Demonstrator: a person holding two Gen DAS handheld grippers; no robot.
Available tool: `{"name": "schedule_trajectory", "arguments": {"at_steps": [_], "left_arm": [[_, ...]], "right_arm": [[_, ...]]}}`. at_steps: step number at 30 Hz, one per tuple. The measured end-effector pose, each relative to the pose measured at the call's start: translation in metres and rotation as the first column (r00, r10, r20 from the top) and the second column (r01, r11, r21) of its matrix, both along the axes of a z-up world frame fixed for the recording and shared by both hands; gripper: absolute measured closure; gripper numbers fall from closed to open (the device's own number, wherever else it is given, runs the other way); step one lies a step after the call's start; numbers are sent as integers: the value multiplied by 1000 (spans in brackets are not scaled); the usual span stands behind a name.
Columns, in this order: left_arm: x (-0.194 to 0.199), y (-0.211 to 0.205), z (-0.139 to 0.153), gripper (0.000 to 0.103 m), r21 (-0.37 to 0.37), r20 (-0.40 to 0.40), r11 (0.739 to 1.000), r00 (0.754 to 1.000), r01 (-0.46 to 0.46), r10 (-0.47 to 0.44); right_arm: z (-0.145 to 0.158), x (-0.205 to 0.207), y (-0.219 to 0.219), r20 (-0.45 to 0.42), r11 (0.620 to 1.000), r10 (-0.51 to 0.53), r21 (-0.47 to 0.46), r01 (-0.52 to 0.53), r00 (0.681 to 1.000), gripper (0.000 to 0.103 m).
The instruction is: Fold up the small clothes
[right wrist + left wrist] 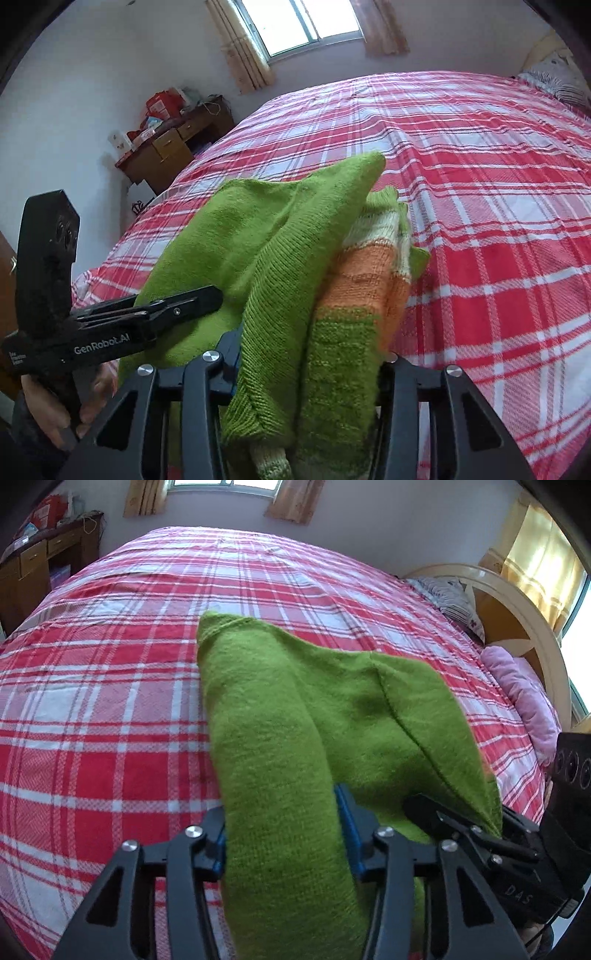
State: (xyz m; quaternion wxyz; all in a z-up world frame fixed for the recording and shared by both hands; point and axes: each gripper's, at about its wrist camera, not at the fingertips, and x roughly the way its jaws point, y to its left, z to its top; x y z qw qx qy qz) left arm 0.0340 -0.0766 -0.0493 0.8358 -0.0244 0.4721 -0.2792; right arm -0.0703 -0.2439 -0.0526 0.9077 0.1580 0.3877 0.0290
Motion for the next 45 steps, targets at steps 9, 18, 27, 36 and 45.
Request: {"name": "schedule_trajectory", "arguments": {"at_steps": [9, 18, 27, 36, 45], "left_arm": [[5, -8, -8, 36, -2, -6, 1000, 1000, -11, 11], [-13, -1, 12, 61, 21, 72, 999, 997, -27, 25], [-29, 13, 22, 61, 61, 105, 997, 993, -55, 49], [-38, 35, 29, 61, 78, 124, 994, 990, -80, 70], [-38, 62, 36, 61, 84, 139, 987, 983, -136, 123]], "right_arm": [[-10, 1, -10, -12, 998, -39, 54, 39, 999, 58], [14, -15, 21, 43, 994, -63, -89, 66, 997, 60], [27, -30, 38, 72, 995, -66, -70, 71, 995, 60], [34, -37, 63, 88, 997, -42, -53, 47, 995, 60], [38, -24, 89, 102, 1000, 2, -27, 0, 995, 60]]}}
